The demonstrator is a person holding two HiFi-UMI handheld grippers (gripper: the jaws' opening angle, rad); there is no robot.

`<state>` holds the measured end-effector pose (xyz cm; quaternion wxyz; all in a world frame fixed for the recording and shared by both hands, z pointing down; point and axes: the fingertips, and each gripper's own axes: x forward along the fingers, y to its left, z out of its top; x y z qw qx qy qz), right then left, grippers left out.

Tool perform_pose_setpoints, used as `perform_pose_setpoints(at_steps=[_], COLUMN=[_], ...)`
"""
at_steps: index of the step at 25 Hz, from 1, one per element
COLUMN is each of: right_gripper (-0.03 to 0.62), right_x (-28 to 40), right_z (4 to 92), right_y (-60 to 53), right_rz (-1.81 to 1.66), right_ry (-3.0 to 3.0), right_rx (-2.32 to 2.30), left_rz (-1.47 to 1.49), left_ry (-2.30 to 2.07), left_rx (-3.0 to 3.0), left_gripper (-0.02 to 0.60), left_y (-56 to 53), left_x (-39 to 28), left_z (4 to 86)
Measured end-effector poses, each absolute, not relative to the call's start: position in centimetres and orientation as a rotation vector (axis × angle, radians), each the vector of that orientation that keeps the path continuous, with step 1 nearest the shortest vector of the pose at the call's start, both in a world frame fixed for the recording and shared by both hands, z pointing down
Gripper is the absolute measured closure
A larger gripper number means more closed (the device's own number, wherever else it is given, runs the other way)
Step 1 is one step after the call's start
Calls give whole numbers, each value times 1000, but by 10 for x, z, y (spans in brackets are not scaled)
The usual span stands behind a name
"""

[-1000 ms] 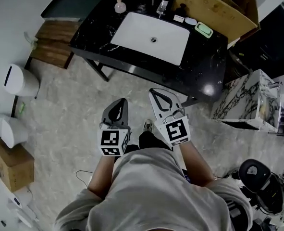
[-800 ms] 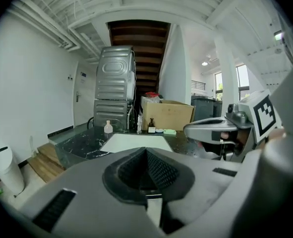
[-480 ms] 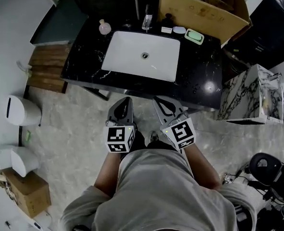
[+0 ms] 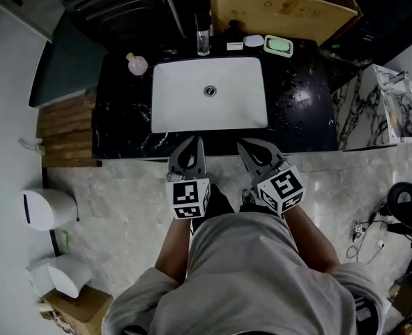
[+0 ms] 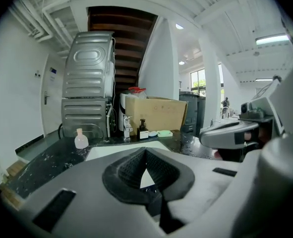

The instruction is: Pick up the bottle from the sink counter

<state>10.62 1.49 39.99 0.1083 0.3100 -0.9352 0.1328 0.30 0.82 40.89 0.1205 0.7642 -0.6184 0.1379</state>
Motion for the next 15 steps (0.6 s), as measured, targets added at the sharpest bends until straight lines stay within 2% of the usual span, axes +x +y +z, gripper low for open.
perform_pose_setpoints(at_steps=[4, 15], right_gripper=[585, 585], right_x=[74, 24], right_z=[416, 427], right_y=[-9, -49], right_rz=[516, 468], right_ry=[-2703, -2576], right_rx=[978, 1066], left_rz=[372, 421], left_ry=[-1693, -1503], left_rx=[2305, 2382], left_gripper=[568, 568], left_y=[-22, -77], left_x=[-11, -64], left_z=[411, 430])
